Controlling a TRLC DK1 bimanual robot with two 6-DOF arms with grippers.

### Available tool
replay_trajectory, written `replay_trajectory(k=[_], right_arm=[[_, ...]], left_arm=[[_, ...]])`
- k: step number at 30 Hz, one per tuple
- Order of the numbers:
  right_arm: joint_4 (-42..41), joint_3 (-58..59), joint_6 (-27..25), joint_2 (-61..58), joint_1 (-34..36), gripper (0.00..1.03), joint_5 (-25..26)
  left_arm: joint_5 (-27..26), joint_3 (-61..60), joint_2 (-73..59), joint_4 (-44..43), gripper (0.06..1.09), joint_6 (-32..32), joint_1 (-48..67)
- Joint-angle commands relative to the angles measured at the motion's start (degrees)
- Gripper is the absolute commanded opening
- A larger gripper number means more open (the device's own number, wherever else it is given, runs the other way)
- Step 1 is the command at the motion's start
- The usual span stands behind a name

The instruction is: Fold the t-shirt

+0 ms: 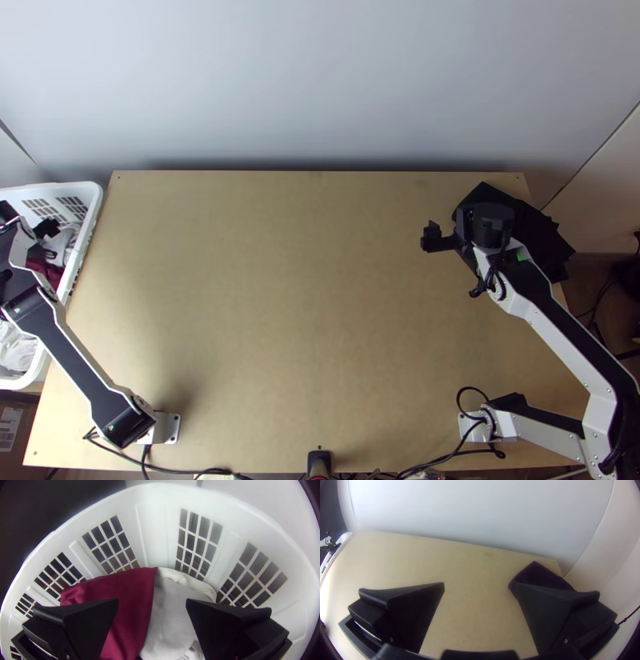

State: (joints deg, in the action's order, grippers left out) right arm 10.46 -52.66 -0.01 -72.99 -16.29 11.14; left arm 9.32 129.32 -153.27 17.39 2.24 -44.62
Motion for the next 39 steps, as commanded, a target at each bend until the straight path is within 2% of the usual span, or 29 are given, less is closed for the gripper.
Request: replay_trajectory(k=[1,9,10,11,12,13,14,15,25,29,35,39], right_arm=[[0.2,0.5,-0.5,0.1,0.2,0.97,0.0],[0.2,0.5,-1.0,0.0,0.2,0.97,0.0],[0.2,0.5,-1.2,-0.1,0.2,0.97,0.0],[0.2,0.5,-1.2,-0.1,0.2,0.97,0.0],[0.2,0.5,-1.2,-0.1,0.3,0.97,0.0],[0.2,0.5,-1.2,-0.1,0.3,0.97,0.0],[0.2,0.5,-1.2,-0.1,0.3,0.97,0.0],[0.2,0.6,-1.2,-0.1,0.4,0.97,0.0],[-0.9,1.2,-1.3,0.0,0.6,0.97,0.5],[-1.4,1.3,-1.3,-0.1,0.6,0.97,0.8],[-1.7,1.6,-1.0,0.0,0.6,0.97,0.8],[-1.9,2.0,-1.0,0.1,0.4,0.97,0.8]], left_arm=[[2.3,1.9,-3.5,-2.0,1.04,-2.9,0.1],[3.5,1.9,-5.0,-1.7,1.02,-4.7,-0.5],[3.6,1.9,-5.1,-1.5,0.95,-5.2,-0.5],[3.6,1.9,-5.2,-1.1,0.79,-5.8,-0.5],[3.6,1.9,-5.2,-0.9,0.45,-6.1,-0.6],[3.6,1.9,-5.1,-0.9,0.32,-6.1,-0.6],[3.6,1.9,-5.1,-0.9,0.13,-6.1,-0.7],[3.5,1.8,-5.2,-0.7,0.1,-5.9,-0.8],[3.5,1.6,-2.6,3.0,0.1,-3.7,-2.2],[2.8,1.2,2.8,8.3,0.1,0.1,-2.8],[-4.0,-2.6,14.8,16.7,0.1,4.2,-2.6],[-4.9,-3.5,18.9,21.3,0.1,4.3,-1.5]])
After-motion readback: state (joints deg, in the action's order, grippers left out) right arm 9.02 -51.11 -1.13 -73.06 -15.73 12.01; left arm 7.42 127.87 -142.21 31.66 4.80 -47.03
